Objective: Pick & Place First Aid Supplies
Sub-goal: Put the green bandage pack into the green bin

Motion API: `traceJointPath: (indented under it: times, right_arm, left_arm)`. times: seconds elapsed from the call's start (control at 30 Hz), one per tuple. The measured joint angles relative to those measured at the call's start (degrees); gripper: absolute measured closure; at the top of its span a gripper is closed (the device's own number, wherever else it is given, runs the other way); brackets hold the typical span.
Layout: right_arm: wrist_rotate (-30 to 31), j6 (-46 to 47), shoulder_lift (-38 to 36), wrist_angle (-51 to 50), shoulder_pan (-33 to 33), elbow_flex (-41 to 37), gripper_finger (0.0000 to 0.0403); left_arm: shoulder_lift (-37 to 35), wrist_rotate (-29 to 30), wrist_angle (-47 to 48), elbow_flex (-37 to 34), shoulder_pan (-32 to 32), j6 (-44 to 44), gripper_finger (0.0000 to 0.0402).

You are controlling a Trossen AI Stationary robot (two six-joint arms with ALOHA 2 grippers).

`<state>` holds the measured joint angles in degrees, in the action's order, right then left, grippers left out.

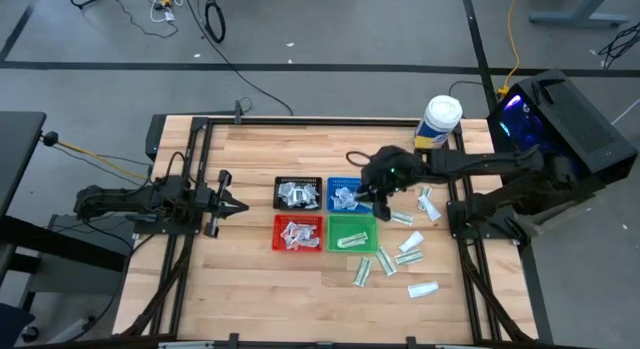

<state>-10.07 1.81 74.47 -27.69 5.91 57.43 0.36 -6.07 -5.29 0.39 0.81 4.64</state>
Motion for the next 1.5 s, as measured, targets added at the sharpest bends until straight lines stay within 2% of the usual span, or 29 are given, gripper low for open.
traceJointPath:
  times: [0.3,0.67,1.13,1.5]
  right_arm:
    - [0.05,-1.34,3.23,5.08,-6.59,0.00,0.0298]
    - [0.13,-3.06,11.06,9.19,-12.12,0.00,0.0298]
    - [0.14,-5.32,20.78,11.89,-12.63,0.00,0.0298]
    - [2.58,-5.65,21.91,11.46,-12.48,-0.09,0.0295]
  left_arm:
    - [0.00,0.00,0.05,0.01,0.01,0.00,0.0376]
    - [-0.01,0.00,0.07,0.01,0.00,0.00,0.0376]
    - [-0.02,0.00,0.01,0.01,-0.01,0.00,0.0376]
    - [0.00,0.00,0.01,-0.01,0.00,0.00,0.0376]
